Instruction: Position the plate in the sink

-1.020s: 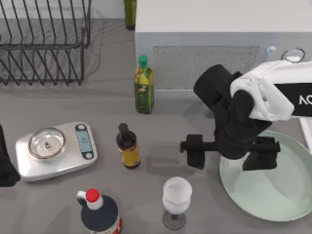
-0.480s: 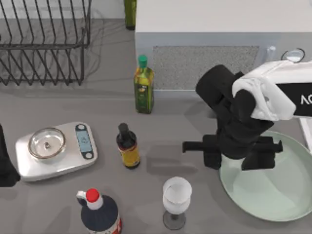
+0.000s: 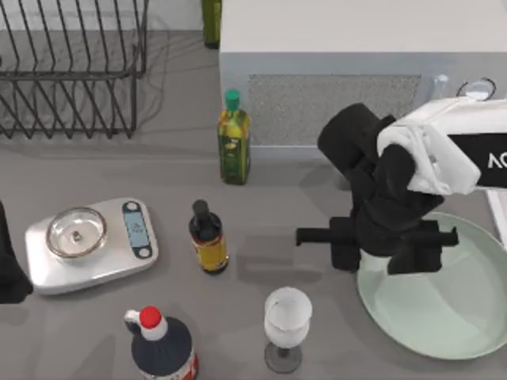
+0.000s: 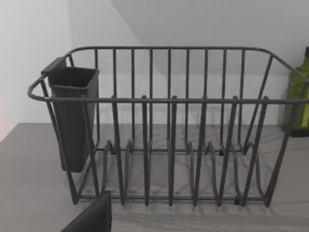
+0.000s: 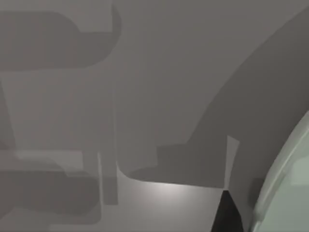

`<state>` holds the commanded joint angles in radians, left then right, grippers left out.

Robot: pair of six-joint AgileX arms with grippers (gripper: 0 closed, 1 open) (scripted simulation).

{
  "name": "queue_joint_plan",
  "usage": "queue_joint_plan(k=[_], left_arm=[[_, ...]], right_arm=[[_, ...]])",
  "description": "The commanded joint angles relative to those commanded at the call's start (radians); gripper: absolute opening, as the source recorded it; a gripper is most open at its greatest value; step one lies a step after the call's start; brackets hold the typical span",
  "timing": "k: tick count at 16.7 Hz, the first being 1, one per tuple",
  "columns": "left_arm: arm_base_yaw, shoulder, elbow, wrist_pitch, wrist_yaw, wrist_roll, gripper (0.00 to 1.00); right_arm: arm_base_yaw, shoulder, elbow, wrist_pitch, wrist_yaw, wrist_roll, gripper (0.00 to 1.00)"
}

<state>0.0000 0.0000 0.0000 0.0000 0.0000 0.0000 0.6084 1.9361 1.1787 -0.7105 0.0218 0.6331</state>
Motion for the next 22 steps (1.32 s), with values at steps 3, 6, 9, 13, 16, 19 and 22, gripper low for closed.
queue_joint_plan(k=[3,6,9,13,16,19,22], left_arm=[[0.0,0.0,0.0,0.0,0.0,0.0,1.0],[0.0,0.0,0.0,0.0,0.0,0.0,1.0],[0.0,0.0,0.0,0.0,0.0,0.0,1.0],[0.0,0.0,0.0,0.0,0.0,0.0,1.0],[0.0,0.0,0.0,0.0,0.0,0.0,1.0],[0.0,0.0,0.0,0.0,0.0,0.0,1.0],[0.0,0.0,0.0,0.0,0.0,0.0,1.0]], right_arm=[[0.004,0.006,0.036,-0.036,0.0,0.001,0.0],[0.012,0.018,0.167,-0.168,-0.002,0.004,0.0],[0.016,0.027,0.392,-0.393,-0.002,0.005,0.0],[0.008,0.024,0.75,-0.752,-0.002,0.001,0.0],[-0.002,0.011,0.933,-0.935,-0.001,-0.005,0.0],[-0.01,-0.001,1.02,-1.023,-0.001,-0.01,0.0],[-0.011,-0.003,1.029,-1.031,-0.001,-0.011,0.0]])
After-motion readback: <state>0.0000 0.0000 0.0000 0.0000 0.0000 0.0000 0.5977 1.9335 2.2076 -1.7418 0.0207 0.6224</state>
